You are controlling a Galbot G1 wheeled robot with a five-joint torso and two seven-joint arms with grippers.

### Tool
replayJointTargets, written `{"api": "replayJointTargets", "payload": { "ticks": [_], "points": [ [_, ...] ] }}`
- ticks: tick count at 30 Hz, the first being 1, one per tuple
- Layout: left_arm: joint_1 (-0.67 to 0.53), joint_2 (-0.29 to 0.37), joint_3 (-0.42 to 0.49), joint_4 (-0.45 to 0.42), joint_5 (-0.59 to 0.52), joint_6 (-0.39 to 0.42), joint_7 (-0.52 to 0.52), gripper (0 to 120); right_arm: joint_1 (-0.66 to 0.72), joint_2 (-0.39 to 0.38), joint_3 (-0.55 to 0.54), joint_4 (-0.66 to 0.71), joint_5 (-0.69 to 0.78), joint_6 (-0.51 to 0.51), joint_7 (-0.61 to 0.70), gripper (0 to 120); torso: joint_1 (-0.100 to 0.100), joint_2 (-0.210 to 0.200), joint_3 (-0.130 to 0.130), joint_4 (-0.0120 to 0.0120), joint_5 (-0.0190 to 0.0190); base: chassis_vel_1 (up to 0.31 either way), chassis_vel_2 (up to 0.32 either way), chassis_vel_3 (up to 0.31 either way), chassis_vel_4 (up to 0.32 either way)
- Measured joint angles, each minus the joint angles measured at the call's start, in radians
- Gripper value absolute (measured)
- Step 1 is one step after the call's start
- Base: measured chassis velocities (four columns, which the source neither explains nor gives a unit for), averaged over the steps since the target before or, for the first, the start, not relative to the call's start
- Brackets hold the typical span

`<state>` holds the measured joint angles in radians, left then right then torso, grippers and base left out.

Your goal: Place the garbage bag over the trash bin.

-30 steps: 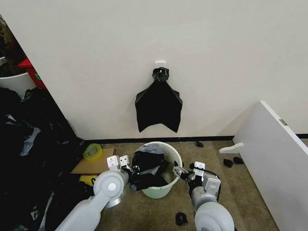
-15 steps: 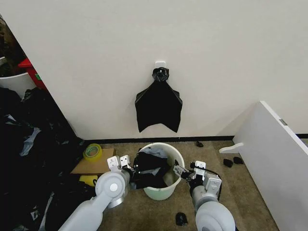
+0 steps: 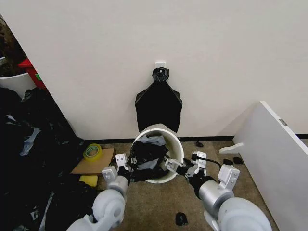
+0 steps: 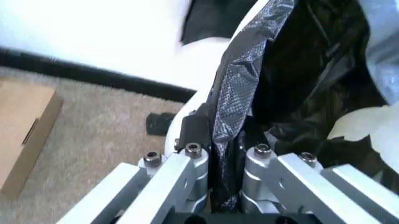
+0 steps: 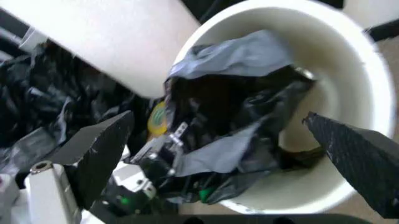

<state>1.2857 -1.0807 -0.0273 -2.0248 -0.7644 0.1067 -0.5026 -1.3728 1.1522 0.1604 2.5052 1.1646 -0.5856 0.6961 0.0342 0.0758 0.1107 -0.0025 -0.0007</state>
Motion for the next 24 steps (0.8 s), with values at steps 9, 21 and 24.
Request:
{"api": "replayJointTargets", "payload": {
  "ticks": [9,21,24],
  "points": [
    [0.074,0.01,0.017,-0.037,0.126,-0.045,0.041,4,0.127,0.023,-0.053,-0.143,0.105,-0.052,0.146,100,0.0,0.0,0.0,0.0001,0.0,0.0,0.0,0.0,0.0],
    [0.104,0.016,0.009,-0.057,0.151,-0.069,0.047,4,0.203,0.073,-0.095,-0.283,0.167,-0.108,0.294,99,0.0,0.0,0.0,0.0,0.0,0.0,0.0,0.0,0.0],
    [0.107,0.014,0.009,-0.051,0.159,-0.081,0.05,4,0.205,0.081,-0.097,-0.301,0.169,-0.109,0.309,99,0.0,0.0,0.0,0.0,0.0,0.0,0.0,0.0,0.0]
  ]
}}
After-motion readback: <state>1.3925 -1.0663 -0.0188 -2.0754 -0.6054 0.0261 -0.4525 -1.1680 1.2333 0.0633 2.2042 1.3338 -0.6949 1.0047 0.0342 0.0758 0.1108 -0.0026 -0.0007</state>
